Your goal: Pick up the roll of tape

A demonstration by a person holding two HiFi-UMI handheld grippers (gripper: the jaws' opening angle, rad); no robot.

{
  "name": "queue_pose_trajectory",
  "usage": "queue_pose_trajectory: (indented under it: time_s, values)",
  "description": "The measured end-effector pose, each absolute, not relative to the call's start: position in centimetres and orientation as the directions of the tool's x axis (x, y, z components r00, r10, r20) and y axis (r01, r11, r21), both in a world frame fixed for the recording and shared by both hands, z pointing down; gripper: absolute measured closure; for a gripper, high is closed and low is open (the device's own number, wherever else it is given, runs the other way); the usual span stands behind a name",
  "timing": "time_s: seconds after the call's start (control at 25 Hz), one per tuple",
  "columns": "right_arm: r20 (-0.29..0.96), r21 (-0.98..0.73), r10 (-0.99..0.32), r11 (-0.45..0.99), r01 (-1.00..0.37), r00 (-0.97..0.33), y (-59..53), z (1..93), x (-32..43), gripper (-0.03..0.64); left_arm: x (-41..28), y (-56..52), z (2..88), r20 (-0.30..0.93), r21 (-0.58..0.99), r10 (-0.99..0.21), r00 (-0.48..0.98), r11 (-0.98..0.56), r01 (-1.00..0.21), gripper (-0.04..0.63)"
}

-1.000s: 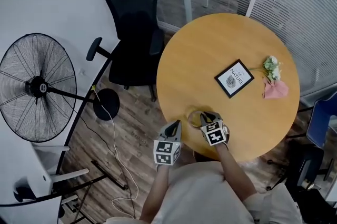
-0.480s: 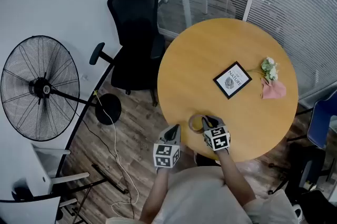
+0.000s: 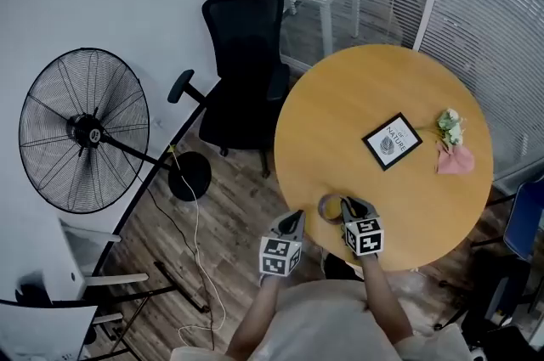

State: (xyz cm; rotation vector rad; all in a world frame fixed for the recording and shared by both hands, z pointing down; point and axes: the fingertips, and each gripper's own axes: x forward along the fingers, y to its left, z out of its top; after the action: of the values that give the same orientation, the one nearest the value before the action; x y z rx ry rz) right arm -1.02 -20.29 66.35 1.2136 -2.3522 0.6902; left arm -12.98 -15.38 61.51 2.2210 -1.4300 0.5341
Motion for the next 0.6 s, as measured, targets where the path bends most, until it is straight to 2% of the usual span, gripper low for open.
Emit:
queue_pose_trajectory:
  time_s: [0.6]
  values:
    - [0.503, -0.301, -0.66, 0.472, -0.829, -0.559, -18.9, 65.1, -1.7, 0.575, -14.9, -13.0, 61.4, 0.52, 0.176, -0.774, 0.361, -0.317, -0.932, 0.586]
